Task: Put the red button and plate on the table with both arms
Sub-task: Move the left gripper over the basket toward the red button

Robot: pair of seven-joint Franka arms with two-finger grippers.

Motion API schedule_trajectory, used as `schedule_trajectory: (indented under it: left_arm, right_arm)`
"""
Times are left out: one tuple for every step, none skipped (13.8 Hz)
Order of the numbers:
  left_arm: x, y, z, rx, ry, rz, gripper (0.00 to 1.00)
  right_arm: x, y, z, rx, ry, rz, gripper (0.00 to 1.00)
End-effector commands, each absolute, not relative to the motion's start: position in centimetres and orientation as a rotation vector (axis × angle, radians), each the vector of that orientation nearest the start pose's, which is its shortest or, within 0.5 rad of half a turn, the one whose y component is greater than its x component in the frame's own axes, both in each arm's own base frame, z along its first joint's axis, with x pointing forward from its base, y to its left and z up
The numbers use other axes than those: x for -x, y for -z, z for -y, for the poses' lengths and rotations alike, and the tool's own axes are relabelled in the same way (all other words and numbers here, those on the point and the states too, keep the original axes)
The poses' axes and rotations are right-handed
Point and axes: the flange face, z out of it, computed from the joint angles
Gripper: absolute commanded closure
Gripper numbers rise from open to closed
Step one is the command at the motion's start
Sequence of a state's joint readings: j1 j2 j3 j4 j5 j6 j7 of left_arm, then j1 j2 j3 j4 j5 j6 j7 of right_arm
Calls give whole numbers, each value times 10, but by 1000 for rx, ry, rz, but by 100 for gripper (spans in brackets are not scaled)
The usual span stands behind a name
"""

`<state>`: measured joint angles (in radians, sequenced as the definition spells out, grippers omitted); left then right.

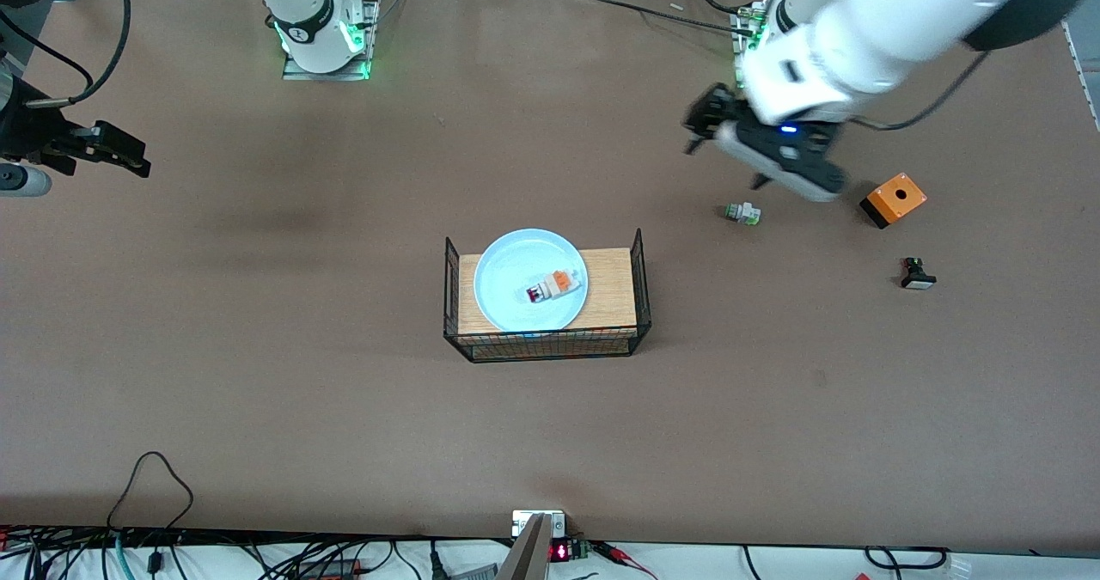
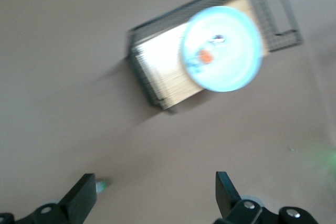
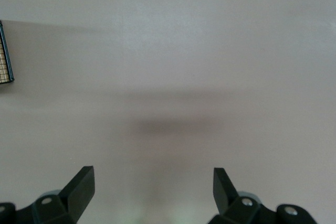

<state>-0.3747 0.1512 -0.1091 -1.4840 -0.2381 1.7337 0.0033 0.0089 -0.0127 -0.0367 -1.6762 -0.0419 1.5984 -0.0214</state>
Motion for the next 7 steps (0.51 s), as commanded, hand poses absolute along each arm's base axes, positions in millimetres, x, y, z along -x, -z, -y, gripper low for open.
schedule_trajectory:
  left_arm:
    - [-546, -572, 374, 3268, 161, -1050, 0]
    - [-550, -560, 389, 3247, 229, -1121, 0]
    - [-558, -533, 416, 3179, 348, -1289, 0]
    - [-562, -517, 426, 3149, 377, -1349, 0]
    - [-564, -500, 437, 3125, 404, -1397, 0]
    - [-562, -485, 451, 3108, 426, -1432, 0]
    - [-559, -463, 467, 3093, 433, -1453, 0]
  right_arm:
    - [-545, -590, 17, 3173, -94, 25, 0]
    - [-546, -590, 17, 3170, -89, 20, 0]
    - [-547, -591, 15, 3156, -71, 14, 0]
    - [-548, -590, 14, 3154, -68, 11, 0]
    - [-549, -590, 13, 3153, -61, 14, 0]
    - [-549, -590, 13, 3149, -37, 13, 0]
    - [-549, -590, 12, 3149, -34, 16, 0]
